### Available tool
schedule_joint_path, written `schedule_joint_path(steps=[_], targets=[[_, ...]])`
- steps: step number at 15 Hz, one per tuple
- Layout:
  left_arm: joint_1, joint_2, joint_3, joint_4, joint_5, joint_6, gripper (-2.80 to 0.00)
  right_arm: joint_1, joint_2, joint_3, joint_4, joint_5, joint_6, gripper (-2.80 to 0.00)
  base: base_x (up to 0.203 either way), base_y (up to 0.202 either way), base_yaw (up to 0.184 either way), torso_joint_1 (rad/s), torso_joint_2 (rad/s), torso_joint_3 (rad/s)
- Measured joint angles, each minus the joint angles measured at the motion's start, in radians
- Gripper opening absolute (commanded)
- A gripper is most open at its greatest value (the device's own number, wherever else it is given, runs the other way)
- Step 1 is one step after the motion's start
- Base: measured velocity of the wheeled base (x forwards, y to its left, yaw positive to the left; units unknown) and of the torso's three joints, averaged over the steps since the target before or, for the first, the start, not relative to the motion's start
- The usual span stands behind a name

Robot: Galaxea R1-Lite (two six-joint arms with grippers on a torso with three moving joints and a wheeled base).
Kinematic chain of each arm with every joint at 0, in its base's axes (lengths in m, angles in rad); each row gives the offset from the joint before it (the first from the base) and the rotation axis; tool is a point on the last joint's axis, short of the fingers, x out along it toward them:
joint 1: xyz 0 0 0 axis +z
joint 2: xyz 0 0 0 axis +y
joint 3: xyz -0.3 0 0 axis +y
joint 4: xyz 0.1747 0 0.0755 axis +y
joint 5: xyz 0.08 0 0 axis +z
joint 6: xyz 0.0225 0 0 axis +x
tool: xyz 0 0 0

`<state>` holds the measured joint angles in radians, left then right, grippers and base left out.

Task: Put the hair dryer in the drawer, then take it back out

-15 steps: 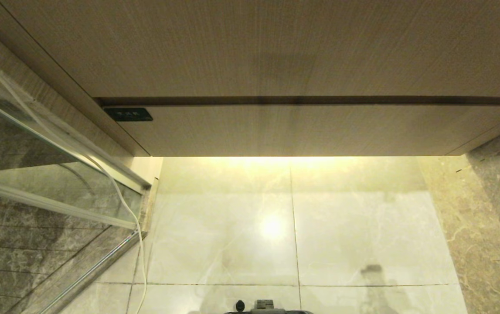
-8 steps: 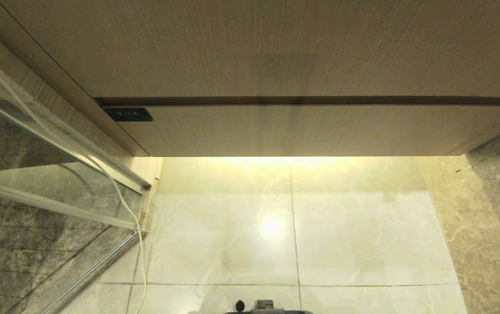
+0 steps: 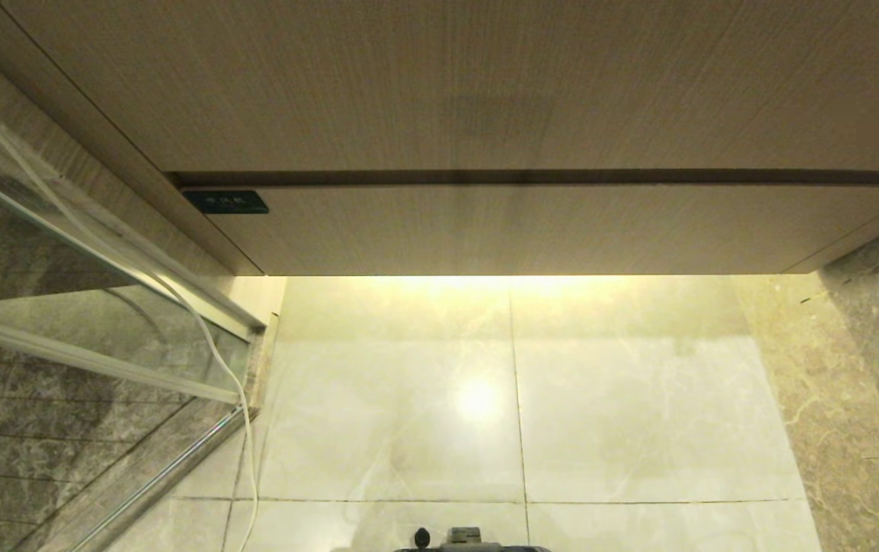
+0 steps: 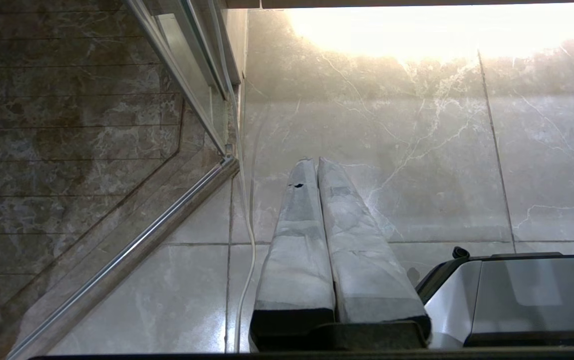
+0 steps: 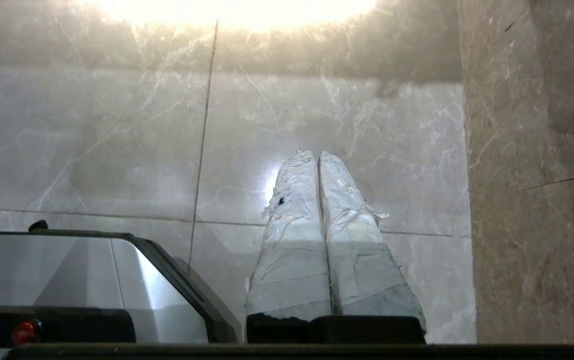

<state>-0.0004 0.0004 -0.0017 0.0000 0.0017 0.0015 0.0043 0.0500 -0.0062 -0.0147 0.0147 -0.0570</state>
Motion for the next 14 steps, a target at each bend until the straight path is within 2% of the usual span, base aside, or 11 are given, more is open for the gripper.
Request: schedule_joint_path(steps=[4, 11, 14], targets=[[0.0, 0.0, 0.0, 0.0, 0.0, 0.0, -2.8, -0.001, -0.045, 0.005, 0.005, -0.003, 0.04, -2.8, 0.0, 0.0, 0.0, 0.0, 0.0, 0.0], [0.0, 0.0, 0.0, 0.0, 0.0, 0.0, -2.8, -0.001, -0.053, 0.006, 0.005, -0.007, 0.052, -2.8, 0.0, 0.0, 0.0, 0.0, 0.0, 0.0], [0.0, 0.0, 0.0, 0.0, -0.001, 0.0, -2.8, -0.001, -0.053, 0.006, 0.006, -0.01, 0.089, -2.8, 0.0, 0.0, 0.0, 0.0, 0.0, 0.0]])
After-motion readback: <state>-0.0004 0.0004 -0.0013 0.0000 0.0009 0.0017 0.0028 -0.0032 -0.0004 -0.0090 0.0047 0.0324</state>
